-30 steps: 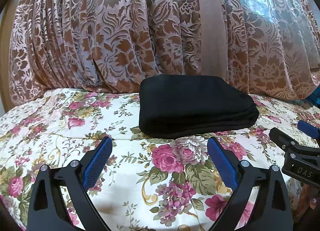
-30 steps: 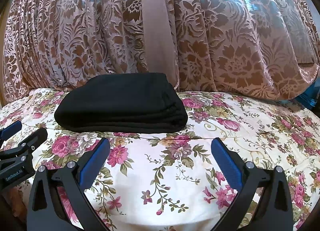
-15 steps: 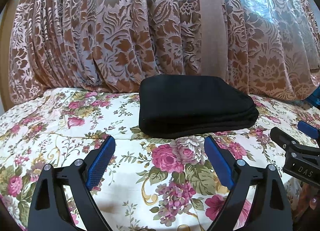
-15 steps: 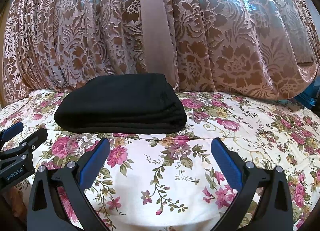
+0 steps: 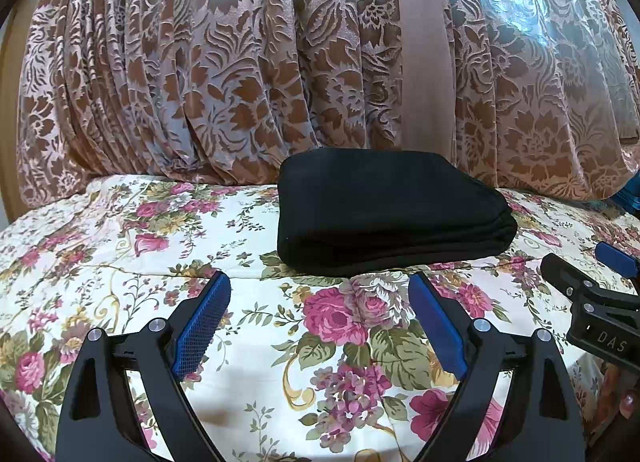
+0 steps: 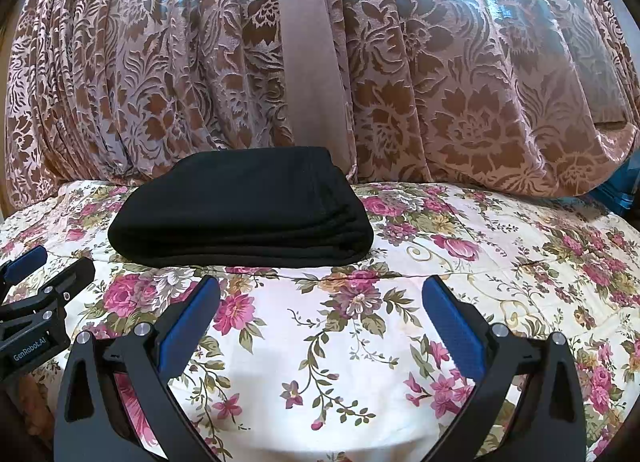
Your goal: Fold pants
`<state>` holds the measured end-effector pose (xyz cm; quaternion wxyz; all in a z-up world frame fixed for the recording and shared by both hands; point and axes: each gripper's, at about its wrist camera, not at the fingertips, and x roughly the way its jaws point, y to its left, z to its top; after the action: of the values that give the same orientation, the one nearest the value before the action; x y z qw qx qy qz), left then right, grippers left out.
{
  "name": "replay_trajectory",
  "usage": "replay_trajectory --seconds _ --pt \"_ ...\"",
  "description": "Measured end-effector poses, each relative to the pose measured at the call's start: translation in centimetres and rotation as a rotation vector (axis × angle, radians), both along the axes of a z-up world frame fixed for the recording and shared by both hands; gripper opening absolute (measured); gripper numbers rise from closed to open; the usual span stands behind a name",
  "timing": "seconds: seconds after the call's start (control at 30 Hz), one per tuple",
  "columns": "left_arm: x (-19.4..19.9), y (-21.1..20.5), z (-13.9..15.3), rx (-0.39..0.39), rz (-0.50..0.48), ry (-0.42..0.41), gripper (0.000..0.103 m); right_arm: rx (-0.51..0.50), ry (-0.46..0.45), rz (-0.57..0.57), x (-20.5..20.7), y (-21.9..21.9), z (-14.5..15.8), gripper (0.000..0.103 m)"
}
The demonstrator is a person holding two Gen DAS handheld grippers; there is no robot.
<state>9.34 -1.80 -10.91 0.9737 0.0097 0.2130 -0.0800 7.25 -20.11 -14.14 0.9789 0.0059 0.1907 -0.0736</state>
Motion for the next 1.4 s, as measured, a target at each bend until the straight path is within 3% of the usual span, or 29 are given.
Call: replay_trajectory --seconds 1.4 --pt "0.17 -0.04 -0.29 -0.001 -0.006 0.007 0.090 0.013 0.005 -0.006 0.09 -0.21 0.04 0.101"
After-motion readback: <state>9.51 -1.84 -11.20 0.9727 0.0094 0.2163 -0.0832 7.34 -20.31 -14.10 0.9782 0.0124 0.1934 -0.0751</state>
